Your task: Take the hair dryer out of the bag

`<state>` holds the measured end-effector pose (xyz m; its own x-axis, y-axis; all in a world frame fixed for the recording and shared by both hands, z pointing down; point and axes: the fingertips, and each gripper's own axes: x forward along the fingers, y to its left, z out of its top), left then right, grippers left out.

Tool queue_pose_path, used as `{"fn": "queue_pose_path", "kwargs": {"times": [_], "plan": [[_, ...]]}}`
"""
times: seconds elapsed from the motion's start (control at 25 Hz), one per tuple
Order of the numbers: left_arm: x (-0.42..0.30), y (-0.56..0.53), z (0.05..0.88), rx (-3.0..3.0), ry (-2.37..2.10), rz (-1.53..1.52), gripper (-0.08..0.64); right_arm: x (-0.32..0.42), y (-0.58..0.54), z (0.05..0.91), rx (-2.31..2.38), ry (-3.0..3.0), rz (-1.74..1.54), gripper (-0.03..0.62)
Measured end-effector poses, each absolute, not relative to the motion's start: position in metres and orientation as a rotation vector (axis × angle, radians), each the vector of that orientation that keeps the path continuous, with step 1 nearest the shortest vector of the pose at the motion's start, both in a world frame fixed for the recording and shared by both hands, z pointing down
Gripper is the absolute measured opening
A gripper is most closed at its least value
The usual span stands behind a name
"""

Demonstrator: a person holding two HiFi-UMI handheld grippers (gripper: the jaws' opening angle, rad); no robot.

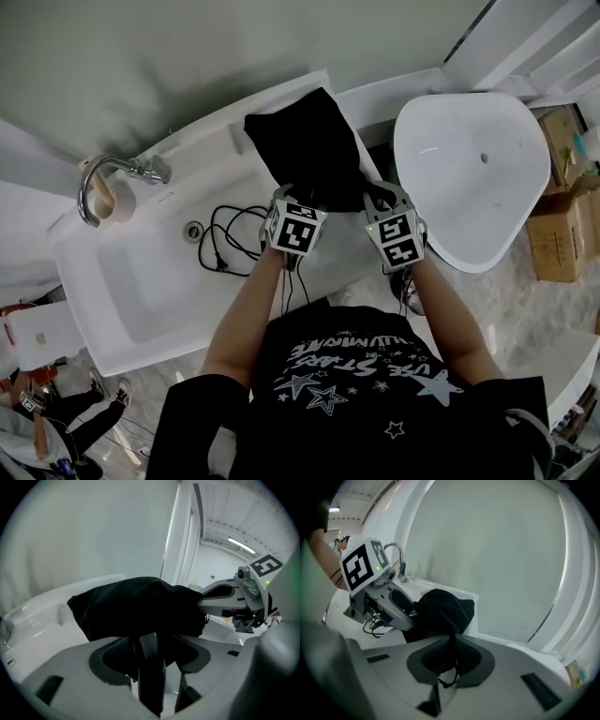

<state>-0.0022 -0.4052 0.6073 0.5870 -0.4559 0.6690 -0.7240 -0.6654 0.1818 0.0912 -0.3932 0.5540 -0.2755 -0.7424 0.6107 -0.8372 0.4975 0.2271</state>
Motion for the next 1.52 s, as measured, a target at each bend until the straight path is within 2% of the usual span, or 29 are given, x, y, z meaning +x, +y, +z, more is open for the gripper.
{"fn": "queue_pose_path", "kwargs": {"times": [0.12, 0.32, 0.4, 1.08, 1.52], "plan": [[-0.003, -0.413, 0.608, 2.359, -1.001, 0.809, 0.245, 0.090, -0.394, 0.555, 1.290, -2.069, 0.186, 0.021], [0.002, -0.423, 0.613, 2.331, -1.057, 0.819, 0.242, 0.089, -0.395, 0.555, 1.285, -2.070, 0.186, 0.021], [0.002, -0.426, 0.615, 2.327, -1.083, 0.850, 0.213, 0.088, -0.397, 0.555, 1.285, -2.072, 0.183, 0.021], [-0.005, -0.420, 0.614, 2.329, -1.025, 0.934, 0.202, 0.085, -0.412, 0.529, 1.323, -2.152, 0.101, 0.020], [-0.001, -0.407, 0.604, 2.369, -0.964, 0.880, 0.201, 0.090, -0.427, 0.517, 1.292, -2.176, 0.058, 0.020]]}}
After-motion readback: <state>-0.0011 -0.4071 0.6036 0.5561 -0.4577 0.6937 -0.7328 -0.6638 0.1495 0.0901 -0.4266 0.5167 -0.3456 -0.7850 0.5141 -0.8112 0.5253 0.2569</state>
